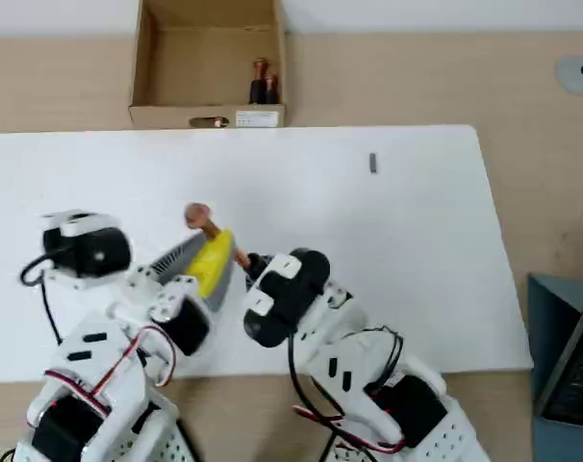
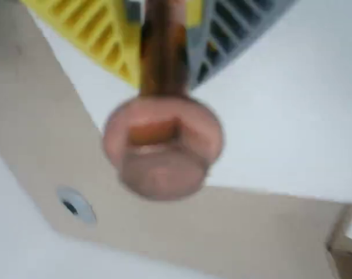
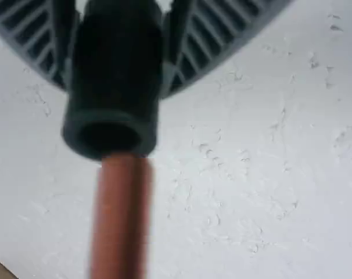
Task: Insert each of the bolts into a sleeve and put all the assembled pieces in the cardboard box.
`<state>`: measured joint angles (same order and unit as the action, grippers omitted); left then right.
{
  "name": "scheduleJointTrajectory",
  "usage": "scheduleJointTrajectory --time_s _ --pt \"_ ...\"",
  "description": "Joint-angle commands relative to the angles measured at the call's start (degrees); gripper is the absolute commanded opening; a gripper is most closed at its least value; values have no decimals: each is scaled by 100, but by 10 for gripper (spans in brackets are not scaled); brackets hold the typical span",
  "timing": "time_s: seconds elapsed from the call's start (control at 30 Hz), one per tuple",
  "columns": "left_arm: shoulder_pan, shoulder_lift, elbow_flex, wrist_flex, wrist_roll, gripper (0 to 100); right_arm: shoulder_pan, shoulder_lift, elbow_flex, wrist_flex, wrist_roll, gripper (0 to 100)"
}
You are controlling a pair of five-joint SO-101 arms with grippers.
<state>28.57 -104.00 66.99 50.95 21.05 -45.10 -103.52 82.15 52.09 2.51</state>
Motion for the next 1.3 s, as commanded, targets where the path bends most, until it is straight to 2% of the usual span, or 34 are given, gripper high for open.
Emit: scheduleJointTrajectory --time_s 0.0,0.3,0.47,0.67,0.83,1.07,1.27 --pt "79 -40 44 -193 53 2 -171 -725 -303 -176 53 9" --pt "70 -40 325 -237 18 2 -286 -725 -347 -176 246 9" --pt "-246 -40 176 -229 9 2 -286 -725 -365 -158 237 9" --pt "-237 -48 -141 343 44 2 -286 -725 -365 -149 237 9" --pt "-237 -48 -141 431 53 2 -286 -725 -347 -176 229 9" --pt "281 -40 -105 431 563 2 -286 -725 -347 -176 237 9" --pt "334 -40 88 475 545 2 -286 -725 -347 -176 246 9"
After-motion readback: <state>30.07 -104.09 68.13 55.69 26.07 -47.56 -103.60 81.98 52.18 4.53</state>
